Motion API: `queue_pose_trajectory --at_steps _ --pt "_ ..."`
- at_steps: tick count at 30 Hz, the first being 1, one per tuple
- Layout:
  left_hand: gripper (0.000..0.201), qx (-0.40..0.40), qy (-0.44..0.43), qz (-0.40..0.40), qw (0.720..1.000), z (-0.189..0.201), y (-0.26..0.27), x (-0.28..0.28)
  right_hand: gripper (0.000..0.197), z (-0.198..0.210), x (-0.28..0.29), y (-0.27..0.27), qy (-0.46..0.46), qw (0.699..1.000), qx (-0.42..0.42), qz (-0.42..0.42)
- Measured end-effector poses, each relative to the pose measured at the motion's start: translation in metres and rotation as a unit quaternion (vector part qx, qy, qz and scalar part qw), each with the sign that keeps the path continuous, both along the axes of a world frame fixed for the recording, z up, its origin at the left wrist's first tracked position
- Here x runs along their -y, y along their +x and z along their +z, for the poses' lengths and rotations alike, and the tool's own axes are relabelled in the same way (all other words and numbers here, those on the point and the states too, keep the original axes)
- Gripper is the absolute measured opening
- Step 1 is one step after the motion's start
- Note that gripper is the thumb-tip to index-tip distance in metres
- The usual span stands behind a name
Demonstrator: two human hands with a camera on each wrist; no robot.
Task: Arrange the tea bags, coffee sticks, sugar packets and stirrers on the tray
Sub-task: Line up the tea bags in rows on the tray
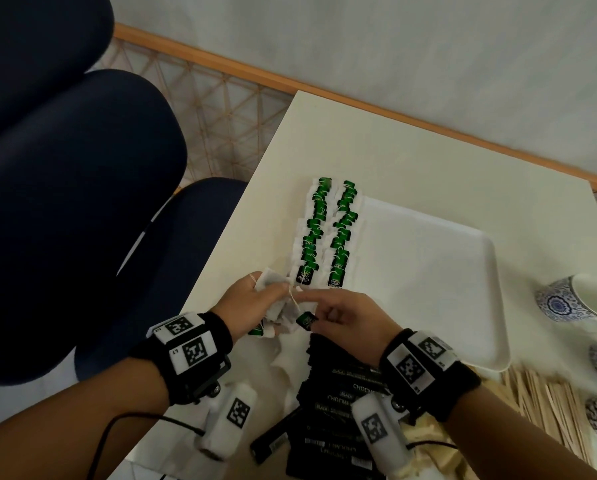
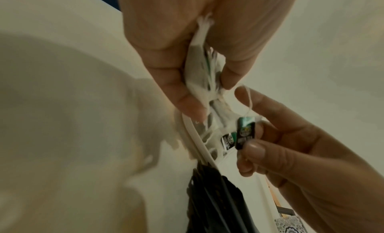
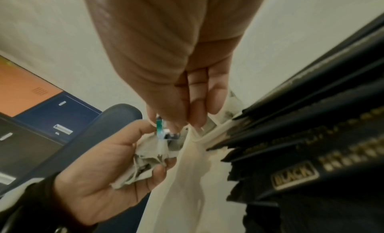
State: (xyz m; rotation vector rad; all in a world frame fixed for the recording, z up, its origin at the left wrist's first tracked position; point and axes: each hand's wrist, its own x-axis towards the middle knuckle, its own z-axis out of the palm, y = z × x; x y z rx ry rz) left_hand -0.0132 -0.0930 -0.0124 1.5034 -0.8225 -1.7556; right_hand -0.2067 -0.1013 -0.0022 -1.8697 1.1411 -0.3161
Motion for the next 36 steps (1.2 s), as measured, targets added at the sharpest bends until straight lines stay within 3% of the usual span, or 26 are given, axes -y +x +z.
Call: queue_pose_trajectory --at_steps 3,6,9,14,18,23,27,33,36 --pt "0.016 -0.004 0.01 0.024 1.0 0.0 0.003 0.004 0.028 0.003 0.007 -0.006 -0.044 0.998 -0.034 0.012" --pt "0.015 0.002 0.021 0.024 0.999 -0.004 0.006 0.006 0.013 0.002 0.015 -0.012 -0.086 0.995 -0.029 -0.041" --pt "0.019 0.026 0.027 0.014 0.999 -0.009 0.008 0.007 0.013 -0.002 0.023 -0.017 -0.142 0.983 -0.026 -0.109" --pt "0.023 0.028 0.033 0.016 0.999 -0.01 0.007 0.009 0.013 0.004 0.031 -0.02 -0.206 0.969 -0.049 -0.124" --pt "0.021 0.022 0.024 0.027 0.999 -0.007 0.008 0.011 0.012 0.011 0.033 -0.017 -0.182 0.972 -0.081 -0.123" --pt "0.015 0.028 0.009 0.079 0.996 -0.002 0.017 0.015 0.008 0.003 0.029 -0.003 -0.065 0.989 -0.029 -0.131" --pt "0.02 0.036 -0.002 0.111 0.993 0.0 0.029 0.014 0.007 -0.004 0.027 0.01 -0.028 0.992 -0.107 -0.067" --pt "0.025 0.036 0.005 0.107 0.994 0.001 0.037 0.008 0.014 -0.014 0.034 0.02 -0.051 0.975 -0.213 -0.041" --pt "0.028 0.043 0.01 0.098 0.994 0.0 0.038 0.005 0.024 -0.011 0.037 0.022 -0.096 0.977 -0.185 -0.052"
